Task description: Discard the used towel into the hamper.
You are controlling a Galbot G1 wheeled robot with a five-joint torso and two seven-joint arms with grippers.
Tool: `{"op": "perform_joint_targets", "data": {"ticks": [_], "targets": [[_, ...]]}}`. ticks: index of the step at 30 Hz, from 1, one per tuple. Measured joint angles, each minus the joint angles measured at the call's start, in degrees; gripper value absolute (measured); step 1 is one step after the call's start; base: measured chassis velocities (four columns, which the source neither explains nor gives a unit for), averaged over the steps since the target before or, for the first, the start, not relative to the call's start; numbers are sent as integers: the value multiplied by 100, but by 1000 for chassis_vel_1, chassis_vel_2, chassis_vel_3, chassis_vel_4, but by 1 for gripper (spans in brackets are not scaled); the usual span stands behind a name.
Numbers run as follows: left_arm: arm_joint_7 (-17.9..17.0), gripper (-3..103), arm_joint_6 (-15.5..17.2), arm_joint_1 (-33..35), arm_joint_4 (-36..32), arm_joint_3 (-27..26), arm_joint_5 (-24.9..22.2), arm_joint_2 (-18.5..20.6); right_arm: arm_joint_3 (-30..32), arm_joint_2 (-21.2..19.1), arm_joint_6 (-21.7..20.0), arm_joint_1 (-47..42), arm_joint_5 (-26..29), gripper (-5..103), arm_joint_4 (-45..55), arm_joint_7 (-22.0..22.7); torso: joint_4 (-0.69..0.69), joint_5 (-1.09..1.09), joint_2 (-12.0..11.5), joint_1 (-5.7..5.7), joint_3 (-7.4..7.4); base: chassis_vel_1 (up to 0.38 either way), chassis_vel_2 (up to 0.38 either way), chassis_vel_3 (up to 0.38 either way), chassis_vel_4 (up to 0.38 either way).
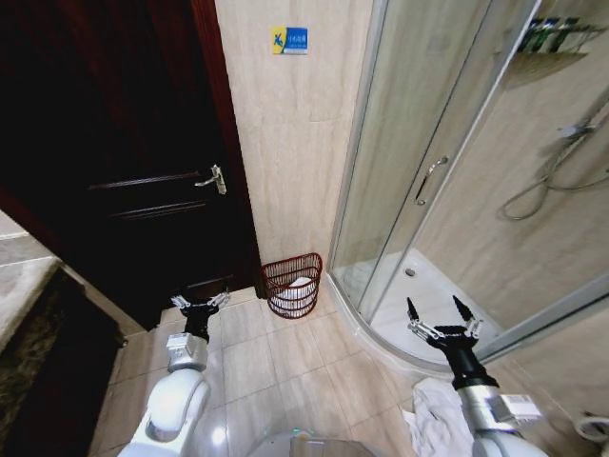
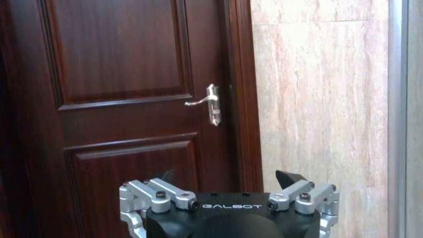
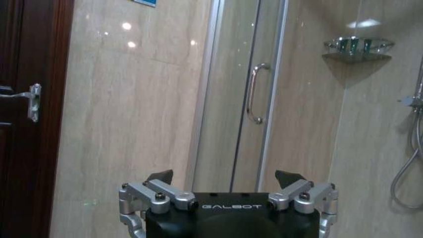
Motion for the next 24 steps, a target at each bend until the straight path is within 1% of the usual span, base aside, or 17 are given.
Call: {"op": "perform_joint_targets", "data": {"ticks": [16, 24], "targets": [[9, 100, -75, 4, 31, -13, 52, -34, 41, 0, 33, -51, 57, 100, 93, 27, 0, 0, 0, 0, 0, 51, -51, -54, 42], [9, 100, -79, -18, 28, -14, 73, -13, 47, 0, 41, -53, 72, 100, 105, 32, -1, 0, 1, 0, 0, 11, -64, -66, 15]]}}
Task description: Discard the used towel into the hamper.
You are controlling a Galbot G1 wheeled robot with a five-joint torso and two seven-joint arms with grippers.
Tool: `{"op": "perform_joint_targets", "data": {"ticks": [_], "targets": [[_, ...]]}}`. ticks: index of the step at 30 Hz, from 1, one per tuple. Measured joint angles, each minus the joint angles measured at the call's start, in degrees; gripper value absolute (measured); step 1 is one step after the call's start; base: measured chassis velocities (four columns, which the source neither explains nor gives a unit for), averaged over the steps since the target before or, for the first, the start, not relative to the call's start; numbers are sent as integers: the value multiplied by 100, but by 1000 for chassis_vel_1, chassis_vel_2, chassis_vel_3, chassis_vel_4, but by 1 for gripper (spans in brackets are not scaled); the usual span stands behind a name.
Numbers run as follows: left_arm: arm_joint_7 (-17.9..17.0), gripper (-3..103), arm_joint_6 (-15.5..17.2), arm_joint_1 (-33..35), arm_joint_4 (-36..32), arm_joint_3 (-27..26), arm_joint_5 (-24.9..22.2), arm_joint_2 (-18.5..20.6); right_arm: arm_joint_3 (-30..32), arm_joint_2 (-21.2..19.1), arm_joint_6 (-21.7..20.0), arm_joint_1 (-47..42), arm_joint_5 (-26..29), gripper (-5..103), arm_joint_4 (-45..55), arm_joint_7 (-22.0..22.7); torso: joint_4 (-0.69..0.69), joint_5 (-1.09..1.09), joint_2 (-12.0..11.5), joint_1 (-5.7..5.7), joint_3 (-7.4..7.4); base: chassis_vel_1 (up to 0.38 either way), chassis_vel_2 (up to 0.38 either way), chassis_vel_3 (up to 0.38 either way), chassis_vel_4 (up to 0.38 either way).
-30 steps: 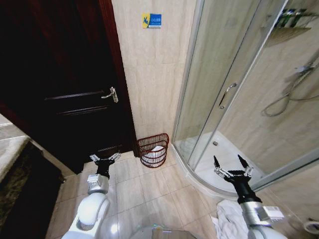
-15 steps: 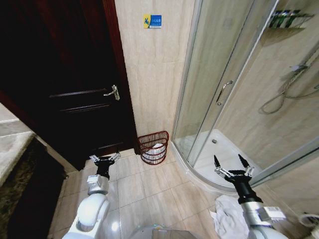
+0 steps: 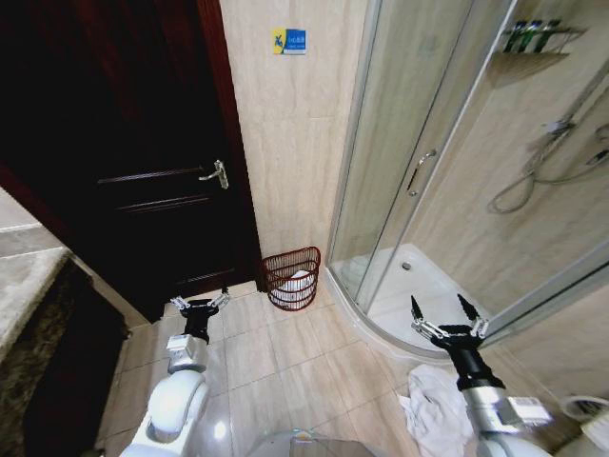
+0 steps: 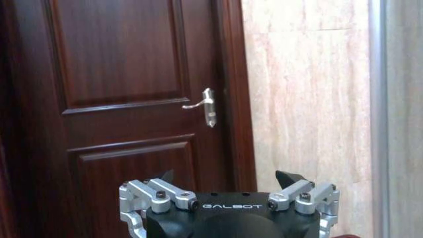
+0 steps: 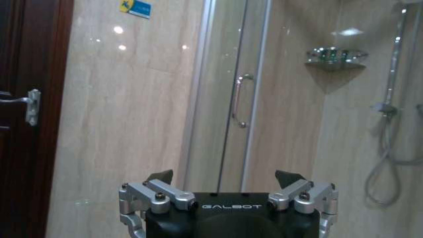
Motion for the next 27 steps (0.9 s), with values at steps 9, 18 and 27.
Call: {"op": "perform_joint_targets", "data": {"ticks": [9, 18, 27], "targets": [[5, 100, -102, 10, 73, -9, 26, -12, 18, 0, 12, -13, 22, 100, 15, 2, 0, -1, 0, 0, 0, -18, -97, -102, -16], [4, 100, -166, -36, 89, 44, 41, -16, 15, 0, 69, -47, 22, 100, -1, 3, -1, 0, 0, 0, 0, -58, -129, -139, -47], [4, 100, -494, -39, 150, 145, -103, -16, -8, 0, 75, -44, 218, 100, -16, 55, 3, 0, 0, -1, 0, -20, -51, -56, -17]]}}
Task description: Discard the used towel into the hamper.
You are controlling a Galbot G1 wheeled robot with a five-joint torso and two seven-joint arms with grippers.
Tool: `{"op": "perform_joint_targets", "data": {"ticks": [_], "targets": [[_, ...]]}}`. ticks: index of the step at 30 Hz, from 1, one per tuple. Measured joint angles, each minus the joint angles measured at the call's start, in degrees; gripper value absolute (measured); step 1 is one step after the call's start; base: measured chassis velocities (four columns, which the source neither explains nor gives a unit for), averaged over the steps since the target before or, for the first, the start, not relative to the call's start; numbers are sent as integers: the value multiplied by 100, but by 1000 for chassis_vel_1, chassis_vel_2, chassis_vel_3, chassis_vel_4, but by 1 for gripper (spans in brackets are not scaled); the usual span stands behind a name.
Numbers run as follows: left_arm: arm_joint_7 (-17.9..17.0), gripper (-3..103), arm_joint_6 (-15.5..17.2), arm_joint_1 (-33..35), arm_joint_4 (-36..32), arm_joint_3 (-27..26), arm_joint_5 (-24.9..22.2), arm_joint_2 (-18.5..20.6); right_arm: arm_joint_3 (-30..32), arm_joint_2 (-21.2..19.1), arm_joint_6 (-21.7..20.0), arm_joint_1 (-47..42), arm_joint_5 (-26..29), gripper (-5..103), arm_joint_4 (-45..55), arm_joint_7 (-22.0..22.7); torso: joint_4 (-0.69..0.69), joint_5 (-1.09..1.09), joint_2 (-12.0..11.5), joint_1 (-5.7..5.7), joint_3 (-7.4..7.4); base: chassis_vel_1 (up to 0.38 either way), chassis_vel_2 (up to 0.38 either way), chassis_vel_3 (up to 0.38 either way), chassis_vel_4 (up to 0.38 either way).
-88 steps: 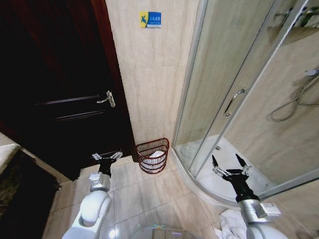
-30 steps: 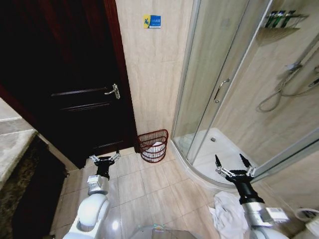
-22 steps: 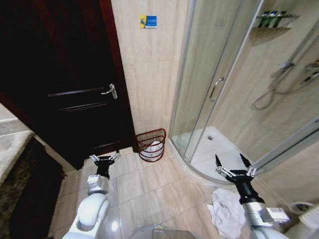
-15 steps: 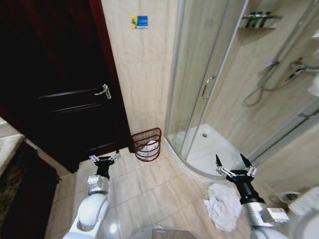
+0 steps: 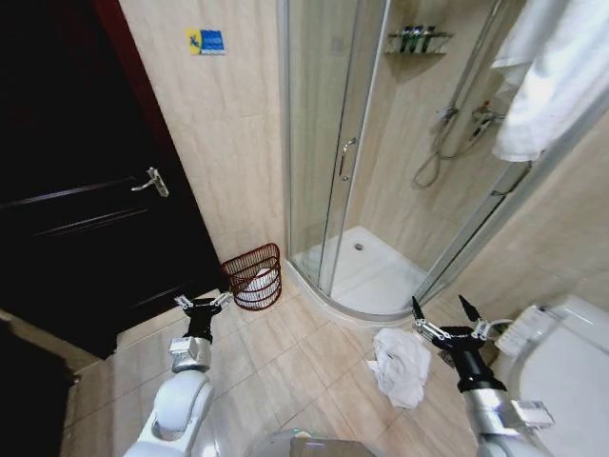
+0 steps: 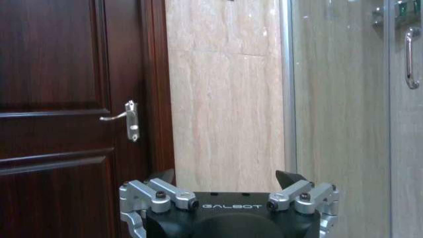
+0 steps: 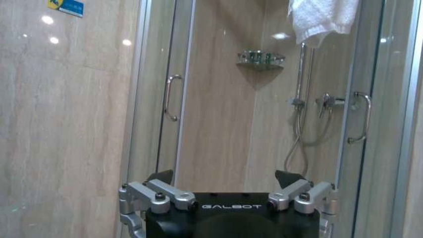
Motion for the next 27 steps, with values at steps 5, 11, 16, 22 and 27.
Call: {"op": "perform_joint_targets", "data": {"ticks": [5, 11, 16, 22, 27], "targets": [[37, 100, -51, 3, -4, -2, -33, 2, 24, 0, -171, -10, 38, 100, 49, 15, -2, 0, -1, 2, 0, 0, 0, 0, 0], [45, 100, -57, -2, -2, -21, -43, 11, 25, 0, -255, 31, 22, 100, 62, 15, -2, 0, -1, 1, 0, 0, 0, 0, 0], [62, 100, -56, -12, -5, -73, -55, 39, 14, 0, -255, 50, -11, 100, 61, 7, -2, 0, -1, 1, 0, -52, -76, 64, 74], [108, 100, -52, -3, -17, -109, -57, 50, 13, 0, -230, 46, -22, 100, 55, 5, -3, 0, -1, 2, 1, -157, -167, 175, 150], [113, 100, -43, 24, -52, -107, -57, 39, 28, 0, -212, 27, -15, 100, 59, 6, -2, 1, -1, 1, 1, -203, -183, 193, 188]]}}
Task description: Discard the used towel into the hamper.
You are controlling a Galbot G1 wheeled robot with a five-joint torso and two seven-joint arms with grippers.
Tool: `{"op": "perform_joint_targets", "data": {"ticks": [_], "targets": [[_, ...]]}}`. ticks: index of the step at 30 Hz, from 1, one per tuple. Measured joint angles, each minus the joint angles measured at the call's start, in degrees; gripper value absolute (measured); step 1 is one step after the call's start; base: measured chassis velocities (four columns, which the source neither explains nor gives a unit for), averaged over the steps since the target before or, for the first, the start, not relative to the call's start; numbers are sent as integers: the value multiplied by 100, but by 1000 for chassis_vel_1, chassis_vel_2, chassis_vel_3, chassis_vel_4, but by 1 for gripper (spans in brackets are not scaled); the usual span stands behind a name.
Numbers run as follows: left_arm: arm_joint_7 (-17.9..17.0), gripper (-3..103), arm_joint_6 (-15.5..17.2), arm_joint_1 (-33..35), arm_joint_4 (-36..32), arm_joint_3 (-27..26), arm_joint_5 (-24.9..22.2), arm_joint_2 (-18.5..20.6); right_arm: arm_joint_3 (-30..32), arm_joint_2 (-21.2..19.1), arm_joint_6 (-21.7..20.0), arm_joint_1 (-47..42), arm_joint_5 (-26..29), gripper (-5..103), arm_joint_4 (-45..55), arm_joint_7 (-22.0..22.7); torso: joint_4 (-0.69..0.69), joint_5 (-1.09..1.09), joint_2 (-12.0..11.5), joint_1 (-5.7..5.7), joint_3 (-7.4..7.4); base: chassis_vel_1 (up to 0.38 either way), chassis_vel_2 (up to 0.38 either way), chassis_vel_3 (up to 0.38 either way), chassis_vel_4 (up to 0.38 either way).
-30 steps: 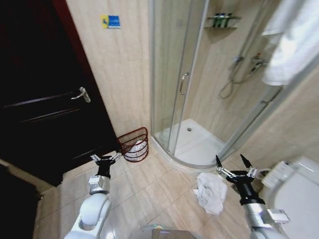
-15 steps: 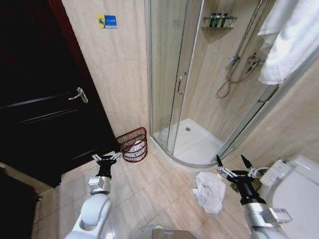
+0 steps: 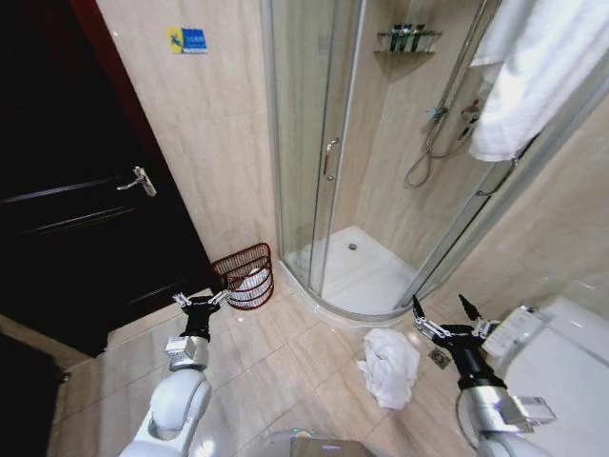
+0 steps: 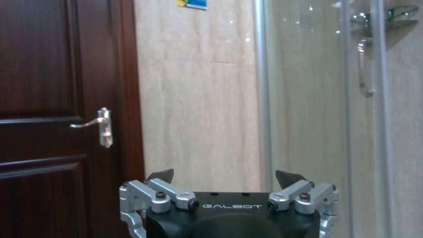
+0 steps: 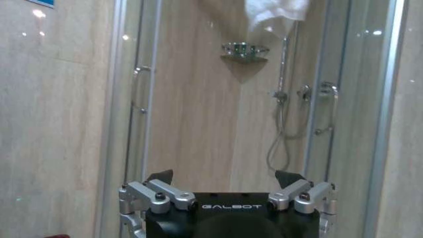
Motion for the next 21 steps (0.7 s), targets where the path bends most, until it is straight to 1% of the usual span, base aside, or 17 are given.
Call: {"op": "perform_joint_targets", "data": {"ticks": [5, 7, 9, 11, 12, 15, 21], "targets": [[1, 100, 1, 27, -23, 12, 12, -22, 12, 0, 131, -12, 14, 100, -23, 65, -2, 0, 0, 0, 0, -129, -142, 122, 113], [1, 100, 1, 40, -31, 13, 17, -32, 16, 0, 172, -3, 19, 100, -47, 102, -1, 1, 0, 0, 0, -60, -79, 64, -6], [-9, 100, 1, 76, -61, 14, 32, -69, 21, -1, 238, 34, 24, 100, -98, 236, 2, 0, 0, 0, 0, -1, -14, 32, 0], [-46, 100, 3, 112, -103, 17, 40, -104, 21, 0, 245, 82, 23, 100, -137, 385, 1, -1, 0, -1, -1, 0, 0, 0, 0], [-46, 100, 3, 112, -103, 17, 40, -104, 21, 0, 245, 82, 23, 100, -137, 385, 1, -1, 0, -1, -1, 0, 0, 0, 0], [-91, 100, 32, 140, -149, 2, 42, -131, -7, 0, 240, 191, -26, 100, -191, 662, 0, -1, 0, -1, -1, 21, 8, -39, -15], [-91, 100, 53, 136, -157, -33, 42, -105, -73, 0, 214, 280, -110, 100, -205, 791, 0, -1, 0, 0, -1, 0, 0, 0, 0]]}}
